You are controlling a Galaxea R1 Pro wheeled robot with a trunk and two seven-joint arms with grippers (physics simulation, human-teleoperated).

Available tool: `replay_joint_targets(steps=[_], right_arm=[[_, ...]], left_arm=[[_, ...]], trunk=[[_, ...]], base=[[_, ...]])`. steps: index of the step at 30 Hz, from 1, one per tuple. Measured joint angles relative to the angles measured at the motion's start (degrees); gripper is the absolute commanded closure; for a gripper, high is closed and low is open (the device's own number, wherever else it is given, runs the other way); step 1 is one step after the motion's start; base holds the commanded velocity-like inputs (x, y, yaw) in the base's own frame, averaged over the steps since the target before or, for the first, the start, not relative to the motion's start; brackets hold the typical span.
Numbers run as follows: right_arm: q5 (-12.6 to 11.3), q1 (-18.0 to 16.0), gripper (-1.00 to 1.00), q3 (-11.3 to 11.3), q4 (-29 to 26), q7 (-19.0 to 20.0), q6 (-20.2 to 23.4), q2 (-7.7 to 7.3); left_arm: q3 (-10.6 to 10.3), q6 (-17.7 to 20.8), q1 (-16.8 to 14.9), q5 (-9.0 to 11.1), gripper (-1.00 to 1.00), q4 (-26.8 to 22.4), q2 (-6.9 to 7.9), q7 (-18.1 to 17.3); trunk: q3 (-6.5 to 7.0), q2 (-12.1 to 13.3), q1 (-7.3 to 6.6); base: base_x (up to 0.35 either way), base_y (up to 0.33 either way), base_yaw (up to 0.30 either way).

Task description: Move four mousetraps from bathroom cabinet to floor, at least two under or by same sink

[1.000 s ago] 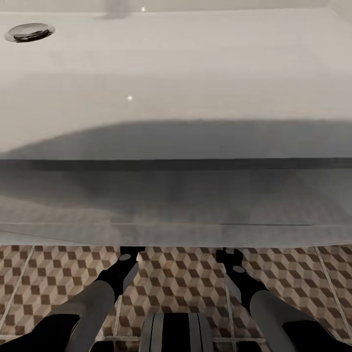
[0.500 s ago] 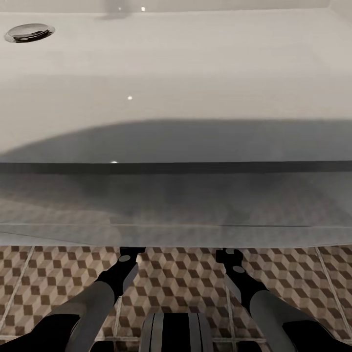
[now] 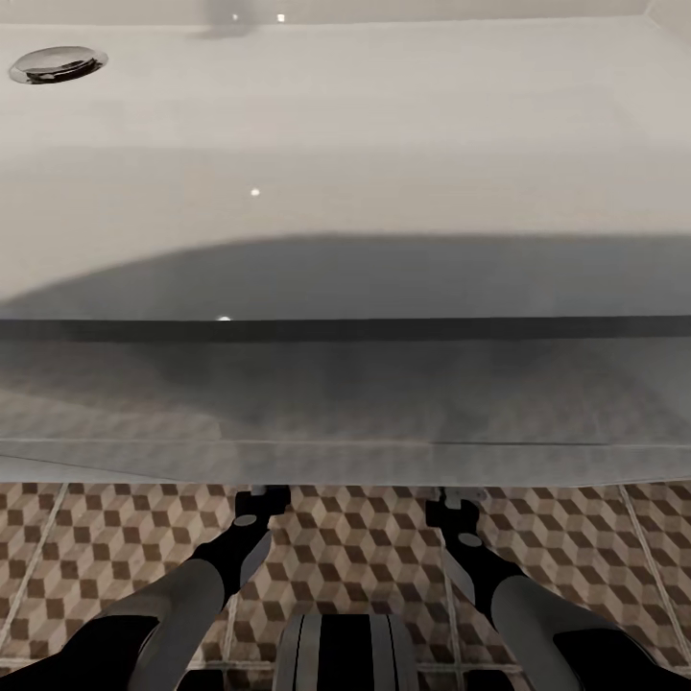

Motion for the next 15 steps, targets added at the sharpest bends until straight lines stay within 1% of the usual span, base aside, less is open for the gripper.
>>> replay_joint_targets(steps=[7, 13, 15], right_arm=[[0.0, 0.0, 1.0, 0.0, 0.2, 0.0, -1.8, 0.01], [0.0, 0.0, 1.0, -0.2, 0.2, 0.0, -4.9, 0.07], [0.0, 0.0, 1.0, -0.2, 0.3, 0.0, -5.2, 0.08]], left_arm=[[0.0, -0.2, 0.0, 0.0, 1.0, 0.0, -0.07, 0.0], [0.0, -0.5, 0.0, 0.0, 1.0, 0.1, -0.08, 0.0], [0.0, -0.5, 0.0, 0.0, 1.0, 0.1, -0.09, 0.0]], trunk=[[0.0, 0.0, 0.0], [0.0, 0.0, 0.0], [0.0, 0.0, 0.0]], base=[[0.0, 0.0, 0.0], [0.0, 0.0, 0.0], [0.0, 0.0, 0.0]])
